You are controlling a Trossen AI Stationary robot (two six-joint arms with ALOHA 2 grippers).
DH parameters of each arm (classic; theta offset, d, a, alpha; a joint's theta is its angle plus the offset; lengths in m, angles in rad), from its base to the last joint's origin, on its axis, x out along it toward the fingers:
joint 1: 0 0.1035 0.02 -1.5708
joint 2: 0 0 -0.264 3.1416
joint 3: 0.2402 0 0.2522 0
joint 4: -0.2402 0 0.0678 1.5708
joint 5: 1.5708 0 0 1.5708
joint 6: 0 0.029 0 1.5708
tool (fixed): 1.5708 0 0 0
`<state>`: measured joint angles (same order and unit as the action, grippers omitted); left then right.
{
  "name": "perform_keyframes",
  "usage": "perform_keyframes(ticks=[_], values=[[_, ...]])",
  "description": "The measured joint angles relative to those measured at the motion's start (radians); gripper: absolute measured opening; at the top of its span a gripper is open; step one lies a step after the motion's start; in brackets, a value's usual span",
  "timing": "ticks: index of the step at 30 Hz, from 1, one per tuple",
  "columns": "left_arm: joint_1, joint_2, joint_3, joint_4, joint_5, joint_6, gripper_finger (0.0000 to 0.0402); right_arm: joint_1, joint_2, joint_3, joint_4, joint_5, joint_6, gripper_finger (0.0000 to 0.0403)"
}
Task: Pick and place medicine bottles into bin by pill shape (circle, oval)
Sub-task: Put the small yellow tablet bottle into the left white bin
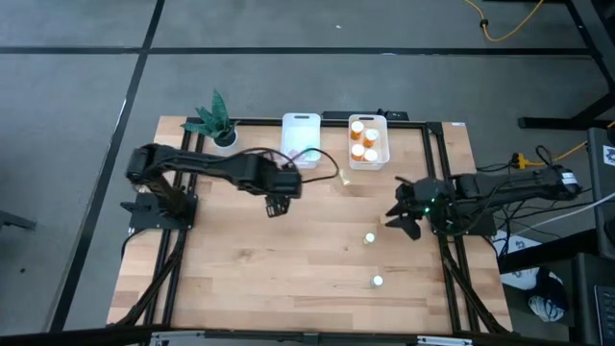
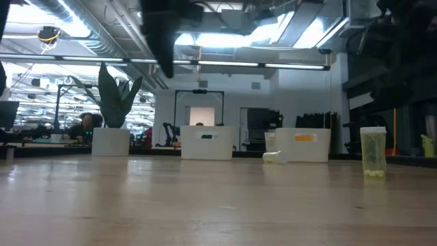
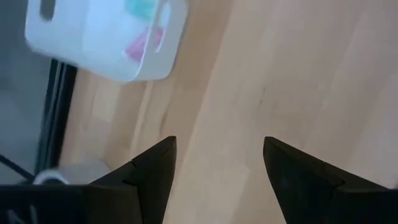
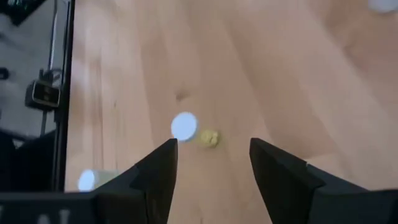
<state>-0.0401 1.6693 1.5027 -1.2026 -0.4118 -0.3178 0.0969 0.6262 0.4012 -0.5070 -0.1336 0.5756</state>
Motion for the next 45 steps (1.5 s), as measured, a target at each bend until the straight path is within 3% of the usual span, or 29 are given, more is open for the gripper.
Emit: perform_keyframes(ticks=[6, 10, 15, 20, 32, 41, 45], values=[[-0.025, -0.154, -0.222, 0.188, -0.023, -0.074, 0.0234, 0.134, 0.031, -0.165, 0.155, 0.042, 0.052, 0.0203], [-0.035, -0.198, -0.297, 0.293, -0.022, -0.075, 0.0234, 0.192, 0.057, -0.259, 0.381, 0.098, 0.068, 0.0203], [-0.034, -0.201, -0.313, 0.339, -0.023, -0.075, 0.0234, 0.259, 0.115, -0.318, 0.537, 0.138, -0.119, 0.0203], [-0.034, -0.201, -0.313, 0.374, -0.024, -0.074, 0.0234, 0.289, 0.186, -0.318, 0.582, 0.268, -0.255, 0.0204], [-0.034, -0.2, -0.313, 0.384, -0.024, -0.073, 0.0234, 0.289, 0.41, -0.308, 0.842, 0.282, -0.345, 0.0204], [-0.034, -0.2, -0.313, 0.385, -0.026, -0.073, 0.0234, 0.289, 0.575, -0.184, 0.848, 0.312, -0.403, 0.0203], [-0.034, -0.2, -0.313, 0.385, -0.026, -0.072, 0.0234, 0.286, 0.615, -0.136, 0.832, 0.35, -0.403, 0.018]])
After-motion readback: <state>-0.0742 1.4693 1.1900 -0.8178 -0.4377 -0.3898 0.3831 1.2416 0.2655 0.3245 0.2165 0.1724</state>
